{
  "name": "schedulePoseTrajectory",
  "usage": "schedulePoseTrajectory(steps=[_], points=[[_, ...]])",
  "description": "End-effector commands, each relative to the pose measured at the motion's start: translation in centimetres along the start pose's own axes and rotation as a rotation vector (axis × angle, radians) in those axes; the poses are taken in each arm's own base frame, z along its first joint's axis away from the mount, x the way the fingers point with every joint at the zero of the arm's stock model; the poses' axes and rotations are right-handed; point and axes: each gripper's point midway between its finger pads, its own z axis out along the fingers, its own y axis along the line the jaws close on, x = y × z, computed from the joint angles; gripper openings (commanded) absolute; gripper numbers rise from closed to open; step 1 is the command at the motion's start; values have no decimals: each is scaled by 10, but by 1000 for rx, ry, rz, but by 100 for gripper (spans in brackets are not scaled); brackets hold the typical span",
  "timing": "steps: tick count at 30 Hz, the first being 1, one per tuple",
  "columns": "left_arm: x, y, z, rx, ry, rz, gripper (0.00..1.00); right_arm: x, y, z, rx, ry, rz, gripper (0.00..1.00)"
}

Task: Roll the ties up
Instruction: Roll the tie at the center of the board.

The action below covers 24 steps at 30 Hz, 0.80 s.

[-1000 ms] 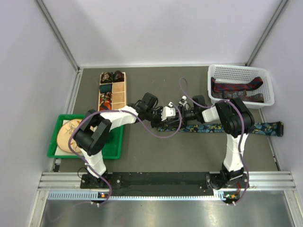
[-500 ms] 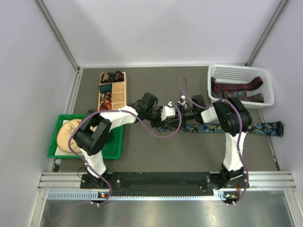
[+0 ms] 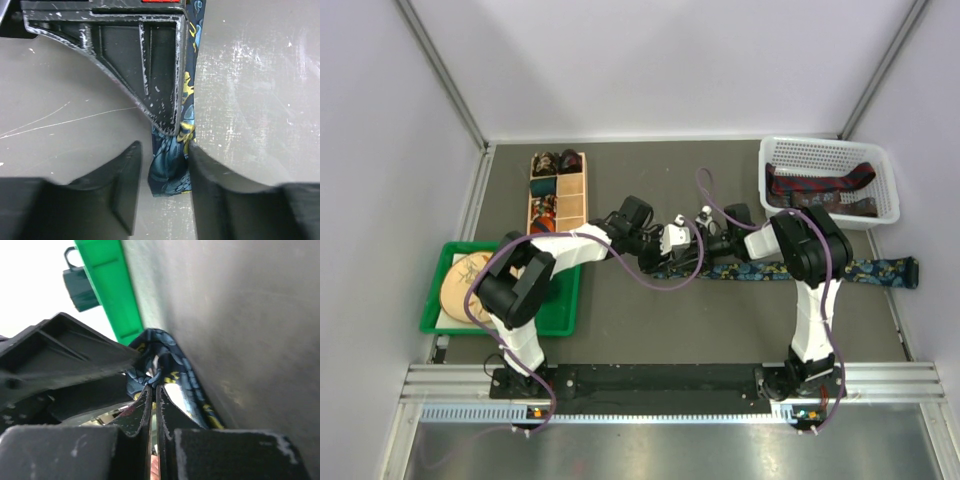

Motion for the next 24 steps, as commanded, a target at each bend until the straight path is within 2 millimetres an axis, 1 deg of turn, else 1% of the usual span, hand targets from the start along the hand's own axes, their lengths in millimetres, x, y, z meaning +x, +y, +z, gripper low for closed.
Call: schedulePoseTrajectory(steps=[1,3,6,9,10,12,13,14,15,16,17,20,23,24], points=[[-11,2,-19,-22,-28,29,52,-5,10,-7,52,-27,-119,0],[-6,5,-28,-24,-22,27,63,-9,11,-11,71,-45,-158,0],[0,4,-33,-15,-2,36,66,-12,11,-18,107,-63,-185,0],[3,0,-30,5,2,46,68,-13,11,-21,146,-78,-216,0],[0,0,-29,9,-5,48,68,-14,10,-22,158,-85,-226,0],[0,-2,-22,25,0,37,69,-14,8,-24,186,-87,-236,0],[-5,0,-19,22,-1,42,69,-15,7,-24,194,-88,-240,0],[-6,-3,-14,33,4,46,69,-13,4,-25,207,-79,-236,0],[-4,-5,-9,42,16,37,70,-14,4,-25,214,-82,-243,0],[-8,-2,-6,33,18,43,70,-14,2,-26,222,-85,-245,0],[-9,-5,0,39,28,51,71,-13,1,-27,230,-81,-253,0],[-8,-3,11,34,58,44,72,-11,-2,-29,250,-77,-262,0],[-6,-2,20,29,74,44,70,-11,-6,-31,270,-82,-270,0],[-4,1,23,17,86,46,67,-10,-6,-31,268,-80,-270,0]])
